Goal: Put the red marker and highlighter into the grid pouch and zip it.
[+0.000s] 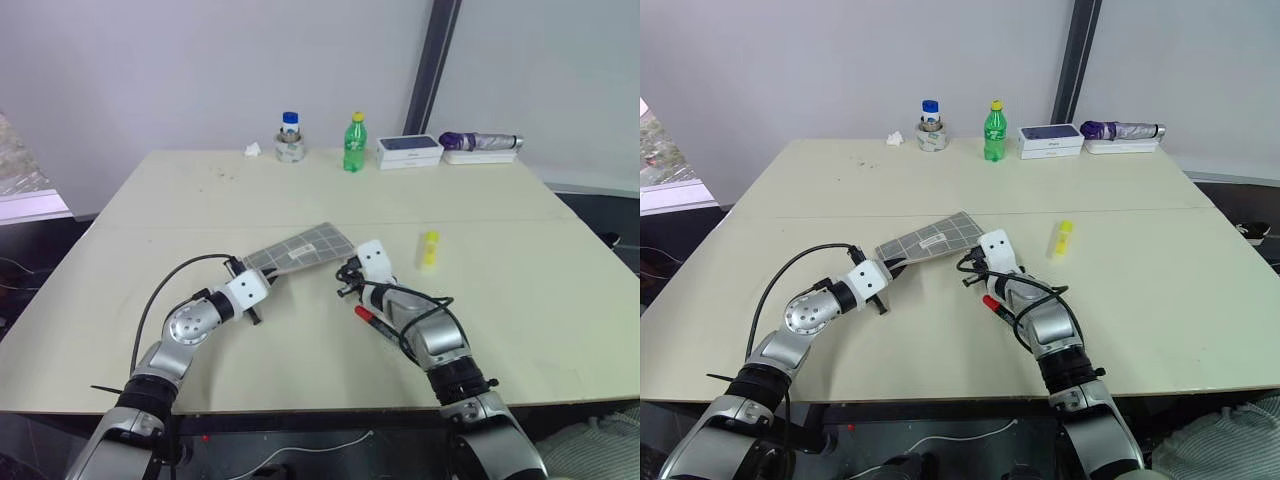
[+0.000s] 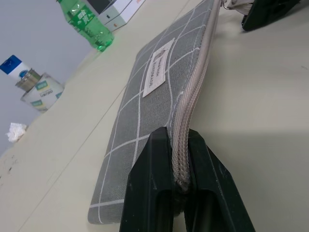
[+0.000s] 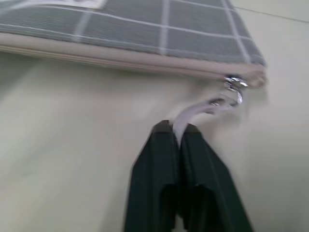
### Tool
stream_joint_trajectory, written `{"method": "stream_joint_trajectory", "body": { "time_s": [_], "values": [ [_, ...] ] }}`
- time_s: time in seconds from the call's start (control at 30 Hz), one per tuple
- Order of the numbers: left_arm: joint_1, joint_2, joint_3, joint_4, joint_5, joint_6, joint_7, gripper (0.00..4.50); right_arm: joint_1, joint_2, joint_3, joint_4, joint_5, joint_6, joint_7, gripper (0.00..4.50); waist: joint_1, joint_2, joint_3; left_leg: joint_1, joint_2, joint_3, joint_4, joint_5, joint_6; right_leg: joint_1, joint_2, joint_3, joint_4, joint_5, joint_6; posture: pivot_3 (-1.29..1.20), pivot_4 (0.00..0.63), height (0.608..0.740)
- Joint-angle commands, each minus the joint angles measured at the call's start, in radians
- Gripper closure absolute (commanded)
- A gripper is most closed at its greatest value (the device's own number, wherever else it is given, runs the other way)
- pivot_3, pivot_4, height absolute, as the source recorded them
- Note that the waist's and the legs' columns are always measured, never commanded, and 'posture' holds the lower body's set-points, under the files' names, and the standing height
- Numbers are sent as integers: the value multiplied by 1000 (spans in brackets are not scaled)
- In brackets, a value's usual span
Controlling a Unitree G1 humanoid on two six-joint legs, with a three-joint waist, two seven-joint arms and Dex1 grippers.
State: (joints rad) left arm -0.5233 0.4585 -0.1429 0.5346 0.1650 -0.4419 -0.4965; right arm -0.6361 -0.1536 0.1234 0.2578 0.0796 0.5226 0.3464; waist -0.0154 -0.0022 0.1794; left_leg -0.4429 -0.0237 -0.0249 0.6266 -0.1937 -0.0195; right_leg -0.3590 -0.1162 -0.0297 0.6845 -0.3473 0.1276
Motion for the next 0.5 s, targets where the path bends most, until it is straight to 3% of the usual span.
{"method": "stream_joint_trajectory", "body": {
  "time_s": [0.03,0.5],
  "values": [
    [-26,-6,-1,-6,4,2,5,4500,-20,-11,92,-134,-24,-53,88,4416,0,0,0,0,0,0,0,0,0,0,0,0,0,0,0,0,150,740],
    [-143,-74,13,56,-31,14,-15,4500,-53,-46,309,-81,-169,-327,279,4416,0,-1,0,0,0,0,0,0,0,0,0,-1,0,0,0,0,150,740]
  ]
}}
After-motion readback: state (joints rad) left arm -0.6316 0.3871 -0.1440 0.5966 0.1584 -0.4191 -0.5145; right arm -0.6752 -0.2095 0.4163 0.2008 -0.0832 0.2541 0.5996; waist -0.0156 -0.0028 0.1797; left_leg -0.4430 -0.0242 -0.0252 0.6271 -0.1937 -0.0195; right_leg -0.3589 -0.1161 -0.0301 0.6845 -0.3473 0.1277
